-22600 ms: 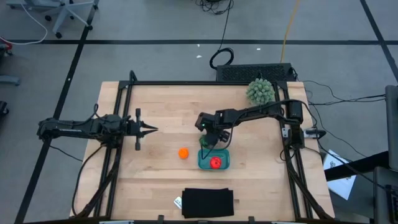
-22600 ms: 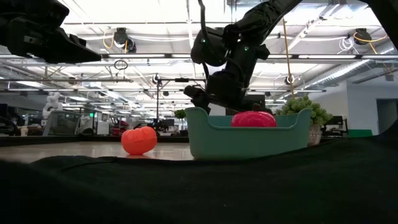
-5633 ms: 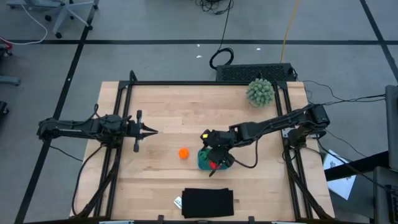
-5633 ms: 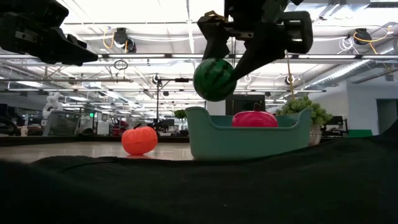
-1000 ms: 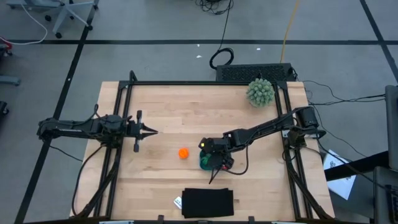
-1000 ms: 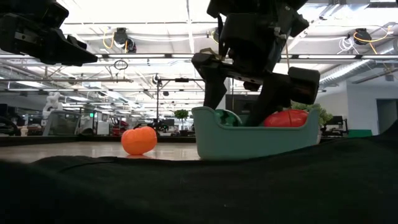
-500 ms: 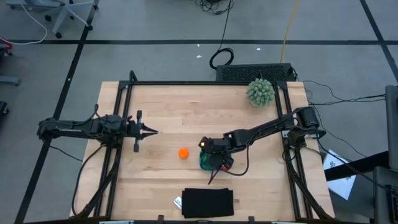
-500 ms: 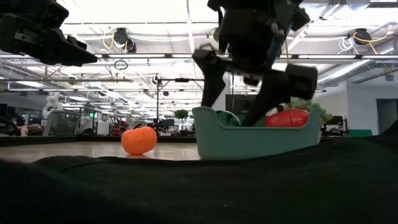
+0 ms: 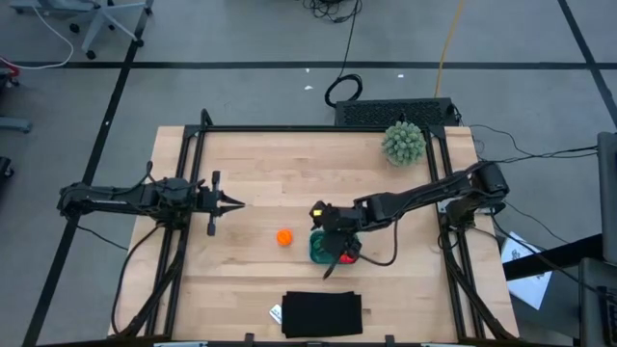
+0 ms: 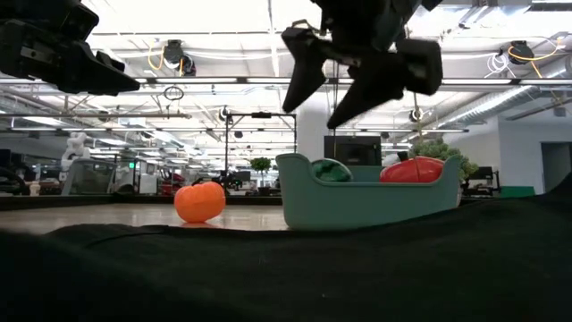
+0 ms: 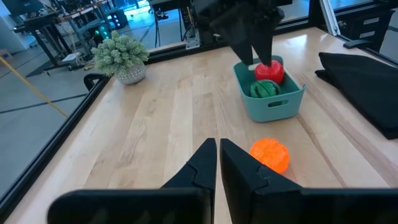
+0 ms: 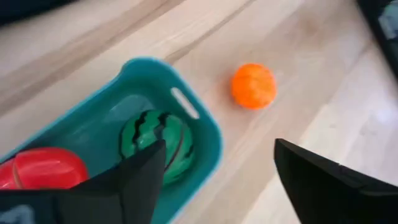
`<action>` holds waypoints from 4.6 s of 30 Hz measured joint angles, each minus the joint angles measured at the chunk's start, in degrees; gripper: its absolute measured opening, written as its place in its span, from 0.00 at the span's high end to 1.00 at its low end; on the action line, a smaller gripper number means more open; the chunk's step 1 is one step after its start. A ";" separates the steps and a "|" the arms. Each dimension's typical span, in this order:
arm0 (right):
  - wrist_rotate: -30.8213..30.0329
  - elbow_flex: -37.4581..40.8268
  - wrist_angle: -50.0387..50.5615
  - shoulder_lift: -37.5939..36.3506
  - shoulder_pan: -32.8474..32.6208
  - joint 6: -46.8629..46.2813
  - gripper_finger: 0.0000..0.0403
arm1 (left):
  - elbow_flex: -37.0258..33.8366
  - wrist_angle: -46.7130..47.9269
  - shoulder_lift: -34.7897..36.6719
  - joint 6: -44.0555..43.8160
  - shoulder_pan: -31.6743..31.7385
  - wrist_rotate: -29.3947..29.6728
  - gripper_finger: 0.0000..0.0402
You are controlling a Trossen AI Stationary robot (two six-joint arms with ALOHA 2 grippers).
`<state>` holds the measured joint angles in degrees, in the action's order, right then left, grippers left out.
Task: Pick and placing Produce into tupperware
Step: Put the pumpkin into the blue bin
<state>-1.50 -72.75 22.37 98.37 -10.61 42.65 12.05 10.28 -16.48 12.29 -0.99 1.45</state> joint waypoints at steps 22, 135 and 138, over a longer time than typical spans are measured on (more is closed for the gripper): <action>0.00 -0.04 -0.04 -4.14 0.18 -4.63 1.00 | 0.01 0.00 0.00 0.04 0.00 0.02 0.94; 9.07 70.20 -54.64 -74.31 15.87 -45.00 1.00 | 13.13 -4.06 -18.61 -4.93 0.02 8.57 0.94; 9.07 70.20 -54.64 -74.32 15.87 -44.88 1.00 | 17.09 -1.73 -21.20 -5.58 0.00 7.68 0.94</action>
<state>7.57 -2.55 -32.27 24.05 5.26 -2.22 29.15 8.55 -37.68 6.71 -0.99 9.13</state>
